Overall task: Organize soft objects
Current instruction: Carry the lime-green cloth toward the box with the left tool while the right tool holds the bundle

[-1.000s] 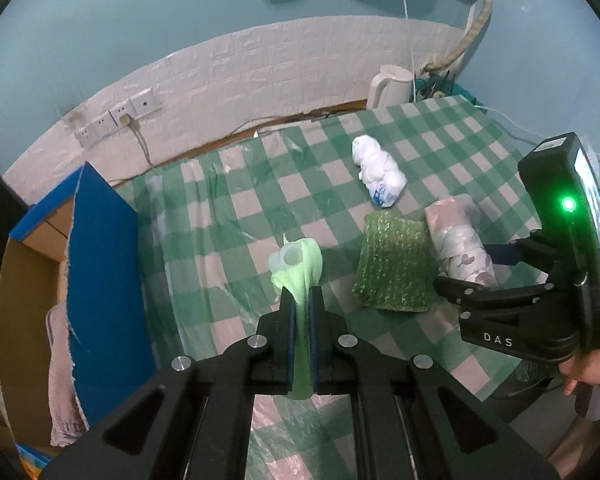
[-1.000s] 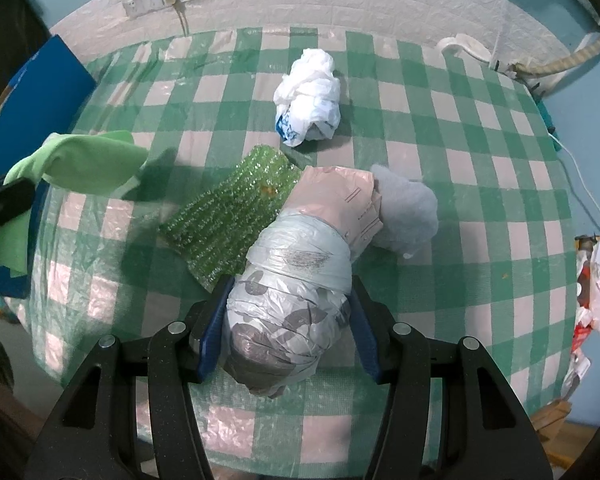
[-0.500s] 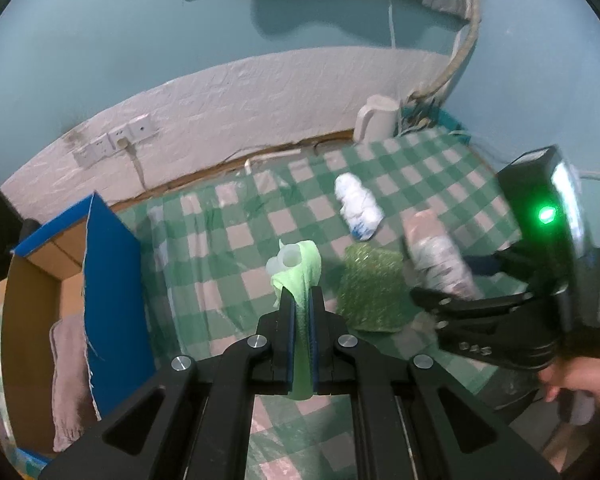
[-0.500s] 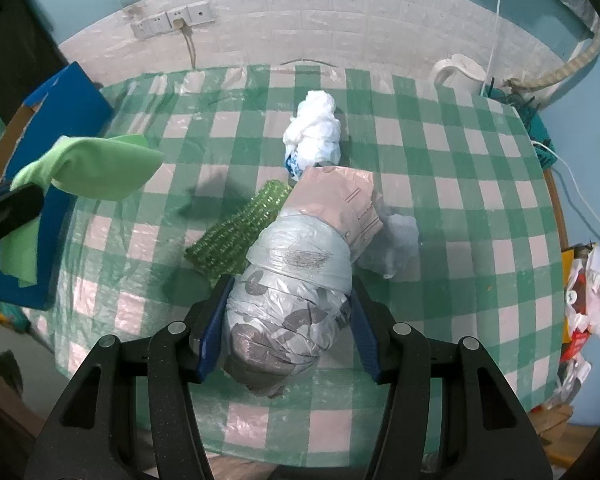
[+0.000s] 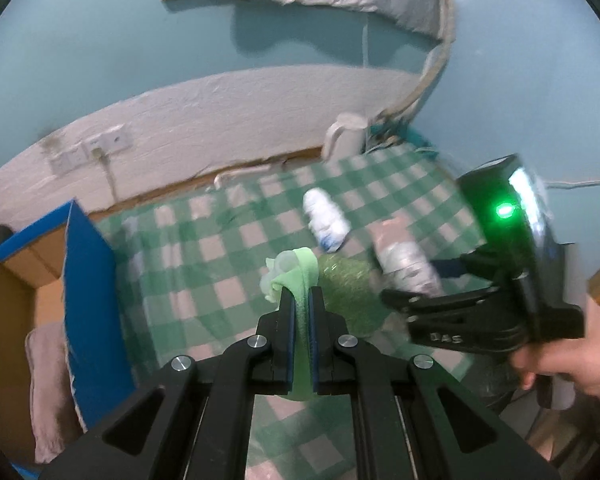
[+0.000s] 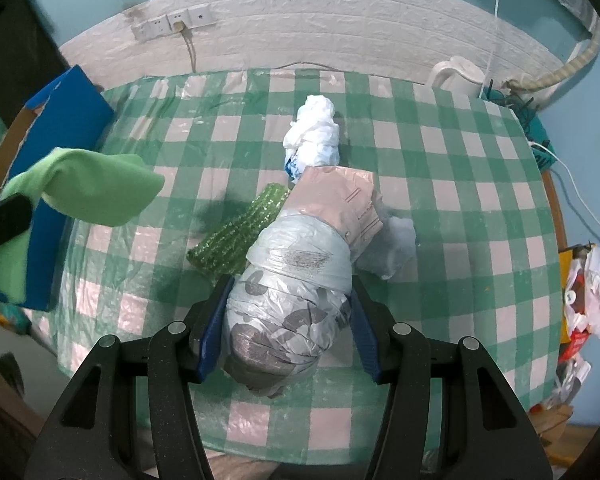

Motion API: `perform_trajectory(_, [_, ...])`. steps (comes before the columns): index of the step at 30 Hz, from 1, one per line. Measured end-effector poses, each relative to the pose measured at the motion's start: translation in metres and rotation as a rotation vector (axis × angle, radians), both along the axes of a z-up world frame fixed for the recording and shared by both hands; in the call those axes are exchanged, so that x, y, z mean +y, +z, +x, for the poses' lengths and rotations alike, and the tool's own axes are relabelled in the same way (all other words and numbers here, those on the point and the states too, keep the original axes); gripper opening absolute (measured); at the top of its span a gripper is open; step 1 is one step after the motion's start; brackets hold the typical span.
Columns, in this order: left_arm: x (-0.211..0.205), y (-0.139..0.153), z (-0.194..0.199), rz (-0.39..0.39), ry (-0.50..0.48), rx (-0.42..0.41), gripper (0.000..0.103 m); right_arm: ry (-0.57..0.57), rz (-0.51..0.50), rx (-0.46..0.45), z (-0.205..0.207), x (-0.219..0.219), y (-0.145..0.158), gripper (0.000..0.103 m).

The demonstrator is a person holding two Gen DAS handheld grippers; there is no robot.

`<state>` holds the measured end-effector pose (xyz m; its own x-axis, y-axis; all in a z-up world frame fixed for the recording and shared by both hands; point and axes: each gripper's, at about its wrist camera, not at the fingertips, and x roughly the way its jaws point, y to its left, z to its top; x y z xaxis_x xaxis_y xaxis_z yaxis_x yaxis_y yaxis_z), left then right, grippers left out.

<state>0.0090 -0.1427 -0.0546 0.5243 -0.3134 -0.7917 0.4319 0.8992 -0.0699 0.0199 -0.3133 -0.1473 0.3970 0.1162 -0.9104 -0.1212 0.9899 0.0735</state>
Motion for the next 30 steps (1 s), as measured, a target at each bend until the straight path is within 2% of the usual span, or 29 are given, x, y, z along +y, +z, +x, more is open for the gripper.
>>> perform_trajectory(1, [0.0, 0.003, -0.002, -0.027, -0.019, -0.015, 0.006, -0.001, 0.001, 0.0, 0.0, -0.001, 0.0, 0.055])
perform_trajectory(2, [-0.001, 0.004, -0.002, -0.022, -0.023, -0.025, 0.006, -0.003, 0.003, 0.0, 0.0, -0.002, 0.0, 0.055])
perform_trajectory(3, [-0.005, -0.001, 0.0, 0.028, -0.014, -0.026, 0.006, -0.003, 0.003, 0.002, 0.001, -0.002, 0.0, 0.055])
perform_trajectory(4, [-0.008, -0.008, 0.004, 0.069, -0.003, -0.008, 0.006, -0.003, 0.003, 0.002, 0.001, -0.003, -0.001, 0.055])
perform_trajectory(7, [-0.005, -0.034, 0.014, 0.069, 0.027, 0.092, 0.006, -0.003, 0.026, -0.004, 0.002, -0.005, 0.001, 0.055])
perform_trajectory(9, [-0.007, -0.043, 0.013, 0.089, 0.01, 0.105, 0.006, -0.005, 0.049, -0.015, 0.005, -0.007, 0.006, 0.055])
perform_trajectory(12, [-0.009, -0.049, 0.01, 0.102, -0.013, 0.11, 0.006, 0.002, 0.127, -0.022, 0.009, -0.009, 0.013, 0.055])
perform_trajectory(17, [-0.01, -0.055, 0.007, 0.109, -0.045, 0.114, 0.006, 0.088, 0.229, -0.017, 0.019, 0.006, 0.021, 0.055])
perform_trajectory(24, [-0.003, -0.049, 0.007, 0.097, -0.044, 0.102, 0.006, 0.1, 0.204, -0.004, 0.027, 0.023, 0.019, 0.055])
perform_trajectory(30, [0.01, -0.029, 0.01, 0.07, -0.014, 0.058, 0.006, 0.112, 0.163, -0.041, 0.029, 0.032, 0.037, 0.055])
